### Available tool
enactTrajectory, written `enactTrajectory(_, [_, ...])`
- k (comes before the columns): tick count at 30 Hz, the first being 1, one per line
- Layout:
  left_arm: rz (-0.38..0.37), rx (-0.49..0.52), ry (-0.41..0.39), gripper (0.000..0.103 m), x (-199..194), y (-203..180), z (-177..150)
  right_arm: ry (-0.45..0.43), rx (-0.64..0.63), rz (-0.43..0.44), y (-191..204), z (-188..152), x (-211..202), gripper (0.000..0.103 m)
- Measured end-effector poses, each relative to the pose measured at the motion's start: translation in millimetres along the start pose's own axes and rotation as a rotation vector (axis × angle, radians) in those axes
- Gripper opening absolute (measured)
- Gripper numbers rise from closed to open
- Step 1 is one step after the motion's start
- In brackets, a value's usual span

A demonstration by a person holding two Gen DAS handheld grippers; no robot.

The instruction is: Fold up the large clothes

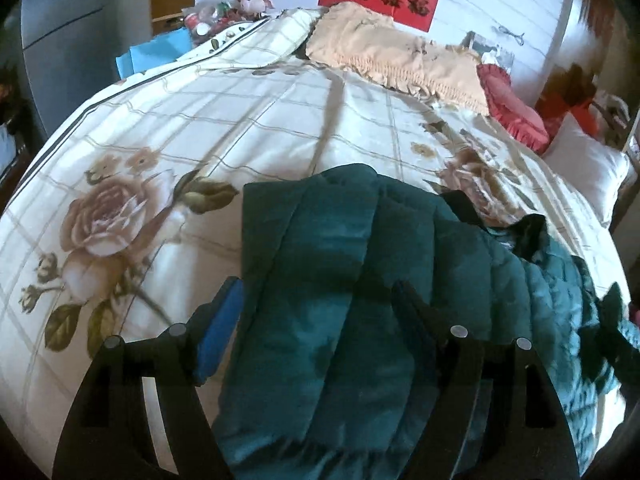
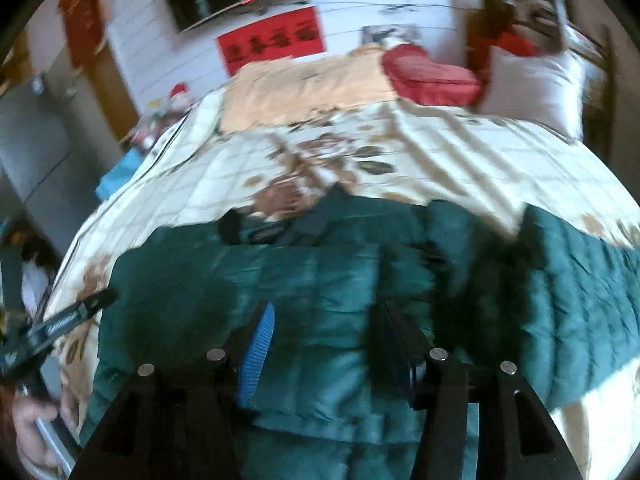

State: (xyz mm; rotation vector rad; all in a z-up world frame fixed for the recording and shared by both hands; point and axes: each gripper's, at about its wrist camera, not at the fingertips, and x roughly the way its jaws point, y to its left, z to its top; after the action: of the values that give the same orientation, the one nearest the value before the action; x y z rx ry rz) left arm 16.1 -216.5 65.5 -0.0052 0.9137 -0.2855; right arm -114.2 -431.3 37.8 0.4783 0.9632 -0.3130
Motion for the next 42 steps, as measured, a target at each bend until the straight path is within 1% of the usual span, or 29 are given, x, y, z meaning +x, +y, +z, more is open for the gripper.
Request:
enactTrajectory(2, [-0.002,-0.017,0.016,0.077,13.7,3.5,7.0,0.009,-0.045,-0.018,11.1,1.8,16.2,0.052])
enactTrajectory(5, [-0.003,-0.049,0.035,0.077,28.9,14.1,12.8,0.028,-0.055,-0.041,12.7,1.9,38.8,0.052])
enactTrajectory(7, [-0.009,-0.053,0.066,0.077,39.5,17.9,14.2,0.036,-0.050,-0.069,7.0,1.8,49.7,0.052])
enactTrajectory(9, [-0.014,-0.057,0.097,0.080,50.0,20.1,13.7,0.064,-0.045,-0.111,-2.3,-0.3,62.9,0.052])
enactTrajectory(12, [-0.036,-0.074,0.113,0.080,58.6,22.9,10.0,0.078,-0.034,-0.104,-11.8,-5.6,72.7,0.052])
enactTrajectory(15, [-0.024,-0.061,0.100,0.080,57.1,20.9,7.7,0.090,-0.053,-0.116,-10.9,-5.5,67.8,0.052])
enactTrajectory(17, [-0.011,-0.044,0.090,0.080,55.3,18.7,6.5,0.092,-0.055,-0.113,-9.2,-4.5,56.2,0.052])
enactTrajectory(19, [-0.011,-0.043,0.087,0.080,55.7,19.0,6.0,0.063,-0.068,-0.091,-6.5,-6.9,35.4,0.052])
enactTrajectory(22, [-0.010,-0.045,0.082,0.080,56.8,19.6,5.6,0.037,-0.110,-0.092,-0.6,-13.6,17.3,0.052])
enactTrajectory(24, [-0.003,-0.041,0.076,0.080,56.5,18.1,4.8,0.056,-0.128,-0.099,0.0,-20.3,16.3,0.052])
enactTrajectory(28, [0.011,-0.025,0.056,0.081,55.2,14.9,2.4,0.109,-0.128,-0.150,-9.0,-31.8,36.6,0.052])
enactTrajectory(31, [0.021,-0.018,0.045,0.082,55.2,13.8,1.3,0.111,-0.115,-0.165,-15.9,-37.1,44.7,0.052])
enactTrajectory(34, [0.030,-0.009,0.041,0.082,52.7,12.2,1.0,0.122,-0.128,-0.185,-13.4,-36.7,39.0,0.052])
enactTrajectory(36, [0.032,0.001,0.036,0.081,48.2,11.2,-0.1,0.127,-0.117,-0.173,-14.3,-37.1,30.9,0.052])
enactTrajectory(40, [0.037,0.035,-0.002,0.081,29.7,6.8,-6.0,0.090,-0.085,-0.144,-17.4,-36.2,5.5,0.052])
enactTrajectory(42, [0.014,0.045,-0.010,0.081,19.9,4.0,-8.6,0.075,-0.081,-0.135,-16.0,-36.7,-1.5,0.052])
